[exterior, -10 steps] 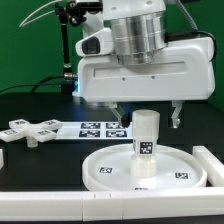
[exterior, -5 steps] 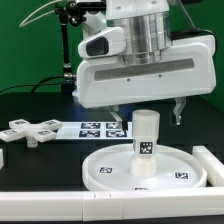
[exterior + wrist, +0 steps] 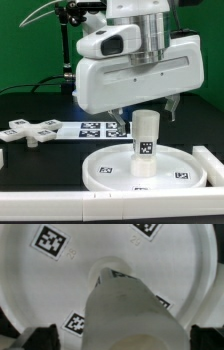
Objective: Assemble round table
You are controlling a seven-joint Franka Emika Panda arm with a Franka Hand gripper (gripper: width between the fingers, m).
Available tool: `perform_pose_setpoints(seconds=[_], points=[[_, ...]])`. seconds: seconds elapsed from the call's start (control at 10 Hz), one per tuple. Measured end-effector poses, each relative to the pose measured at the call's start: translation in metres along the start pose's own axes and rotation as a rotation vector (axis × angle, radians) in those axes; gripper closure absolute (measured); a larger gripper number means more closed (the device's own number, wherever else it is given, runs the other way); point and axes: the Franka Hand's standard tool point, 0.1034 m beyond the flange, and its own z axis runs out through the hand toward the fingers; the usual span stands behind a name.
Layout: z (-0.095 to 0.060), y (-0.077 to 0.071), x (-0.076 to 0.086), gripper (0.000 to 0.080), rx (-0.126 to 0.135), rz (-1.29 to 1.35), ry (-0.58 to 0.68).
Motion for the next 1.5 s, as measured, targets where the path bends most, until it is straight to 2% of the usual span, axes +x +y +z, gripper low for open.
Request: perform_pose_setpoints(seconds=[0.3,0.4,1.2,1.5], points=[[-0.0005,-0.0014,0.0030,0.0150,-0.021,-0.251,0.000],[-0.0015,-0.0007,0.0063,0.0150,-0.043,-0.384,0.008],[0.0057,0.0012,-0.0036,0.0150,-0.061,-0.845,-0.032],[0.0053,0.0021,-0.0015,0.0150,-0.091,-1.053,-0.049]])
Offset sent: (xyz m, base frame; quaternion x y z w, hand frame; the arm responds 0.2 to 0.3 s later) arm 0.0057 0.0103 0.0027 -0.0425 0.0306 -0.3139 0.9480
